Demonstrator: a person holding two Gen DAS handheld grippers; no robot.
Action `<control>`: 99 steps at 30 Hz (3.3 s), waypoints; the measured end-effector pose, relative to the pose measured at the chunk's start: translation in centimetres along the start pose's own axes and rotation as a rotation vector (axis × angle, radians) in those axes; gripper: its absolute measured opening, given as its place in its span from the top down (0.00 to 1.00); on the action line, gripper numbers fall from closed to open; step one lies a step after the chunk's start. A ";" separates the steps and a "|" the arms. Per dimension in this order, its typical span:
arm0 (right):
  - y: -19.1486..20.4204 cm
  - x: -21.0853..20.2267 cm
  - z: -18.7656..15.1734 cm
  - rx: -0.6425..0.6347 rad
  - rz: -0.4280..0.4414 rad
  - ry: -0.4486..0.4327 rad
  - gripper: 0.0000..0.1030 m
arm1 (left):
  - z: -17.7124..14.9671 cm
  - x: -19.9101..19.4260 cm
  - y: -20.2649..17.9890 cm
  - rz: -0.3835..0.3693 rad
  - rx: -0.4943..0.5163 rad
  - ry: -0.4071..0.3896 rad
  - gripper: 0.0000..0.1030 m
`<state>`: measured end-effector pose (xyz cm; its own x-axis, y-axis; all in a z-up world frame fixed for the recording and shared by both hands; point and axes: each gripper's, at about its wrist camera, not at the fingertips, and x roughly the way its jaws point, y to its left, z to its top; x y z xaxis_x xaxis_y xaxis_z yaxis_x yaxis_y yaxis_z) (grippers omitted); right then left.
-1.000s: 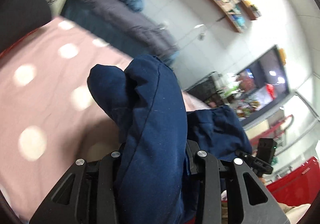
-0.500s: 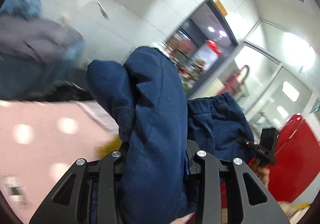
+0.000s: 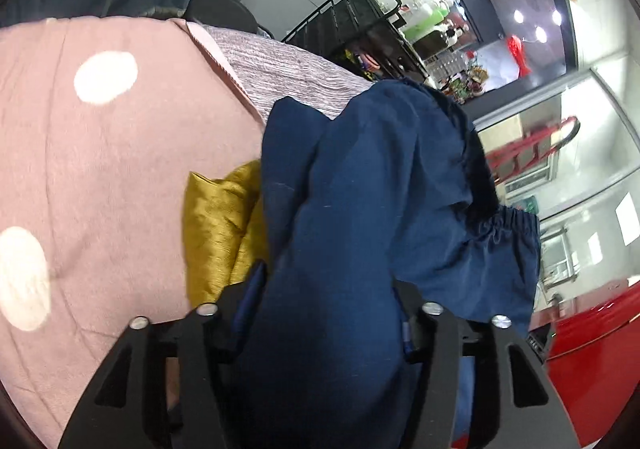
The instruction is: Fold large clothes
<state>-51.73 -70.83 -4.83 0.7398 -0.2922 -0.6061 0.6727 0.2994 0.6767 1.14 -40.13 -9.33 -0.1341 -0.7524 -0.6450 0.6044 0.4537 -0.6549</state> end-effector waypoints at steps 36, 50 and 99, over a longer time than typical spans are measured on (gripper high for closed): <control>14.3 -8.2 -12.2 -0.370 -0.393 -0.222 0.08 | -11.9 -10.3 -12.7 0.449 0.307 -0.186 0.06; 21.5 -3.1 -20.1 -0.676 -0.474 -0.025 0.08 | -18.5 -7.8 -19.2 0.526 0.535 -0.149 0.06; 21.1 -2.4 -20.5 -0.628 -0.502 0.040 0.08 | -18.1 -7.4 -18.1 0.522 0.475 -0.069 0.06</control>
<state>-38.98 -45.14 2.35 0.3383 -0.4983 -0.7983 0.7997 0.5993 -0.0352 -23.02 -34.13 0.11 0.3068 -0.5292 -0.7911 0.8556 0.5174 -0.0142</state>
